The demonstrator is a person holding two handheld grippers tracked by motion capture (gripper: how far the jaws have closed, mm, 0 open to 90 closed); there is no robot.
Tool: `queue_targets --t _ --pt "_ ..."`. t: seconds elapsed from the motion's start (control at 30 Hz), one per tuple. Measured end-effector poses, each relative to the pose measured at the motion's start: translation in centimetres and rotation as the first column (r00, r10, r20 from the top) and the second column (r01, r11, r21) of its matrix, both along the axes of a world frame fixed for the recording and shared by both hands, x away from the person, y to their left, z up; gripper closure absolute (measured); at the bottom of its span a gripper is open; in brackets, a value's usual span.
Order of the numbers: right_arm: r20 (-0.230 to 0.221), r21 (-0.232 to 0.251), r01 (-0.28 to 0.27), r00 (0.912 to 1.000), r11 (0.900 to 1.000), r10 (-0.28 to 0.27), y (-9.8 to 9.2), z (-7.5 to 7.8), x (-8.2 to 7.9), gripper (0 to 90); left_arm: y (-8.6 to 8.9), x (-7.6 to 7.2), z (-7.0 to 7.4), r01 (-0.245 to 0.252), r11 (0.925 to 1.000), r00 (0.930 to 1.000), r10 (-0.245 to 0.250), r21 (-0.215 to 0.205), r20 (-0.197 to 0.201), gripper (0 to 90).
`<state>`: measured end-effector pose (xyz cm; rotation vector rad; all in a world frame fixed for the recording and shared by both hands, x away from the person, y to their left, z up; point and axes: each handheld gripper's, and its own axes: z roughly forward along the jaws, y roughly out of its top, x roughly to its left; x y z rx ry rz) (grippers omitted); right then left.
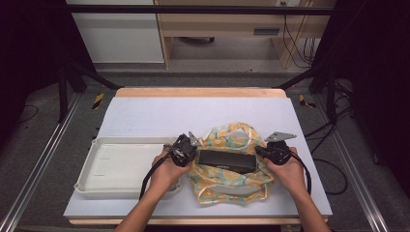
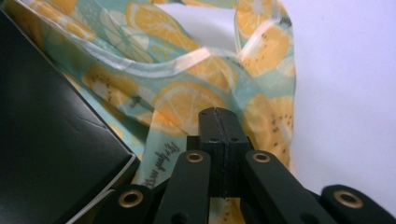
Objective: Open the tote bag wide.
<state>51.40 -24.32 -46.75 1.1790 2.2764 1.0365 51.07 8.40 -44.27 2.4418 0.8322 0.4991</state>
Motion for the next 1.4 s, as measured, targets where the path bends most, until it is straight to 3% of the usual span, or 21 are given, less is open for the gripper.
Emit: queue_targets --t 0.27,0.73,0.97,1.07,1.4 --pt "-0.053 0.016 0.016 0.9985 1.000 -0.015 -0.5 -0.9 0.7 90.0 0.0 0.3 -0.3 -0.003 1.0000 0.9999 0.003 0.003 -0.013 90.0" --pt "-0.062 0.023 0.014 0.9980 1.000 -0.012 -0.7 -1.2 1.0 90.0 0.1 0.5 -0.8 -0.002 1.0000 0.9996 0.002 0.006 -0.029 90.0" --pt "-0.055 0.023 0.008 0.9984 1.000 -0.007 -0.7 -1.2 1.0 90.0 0.3 -1.1 1.4 0.023 0.9983 0.9996 -0.022 -0.054 0.020 90.0" --pt "-0.057 0.022 0.011 0.9984 1.000 -0.009 -0.7 -1.3 1.0 90.0 0.3 -1.6 2.4 0.029 0.9946 0.9990 -0.026 -0.099 0.036 90.0" --pt "-0.050 0.018 0.014 0.9987 1.000 -0.013 -0.7 -1.3 0.9 90.0 -0.9 -2.6 4.4 0.097 0.9862 0.9937 -0.088 -0.134 0.070 90.0"
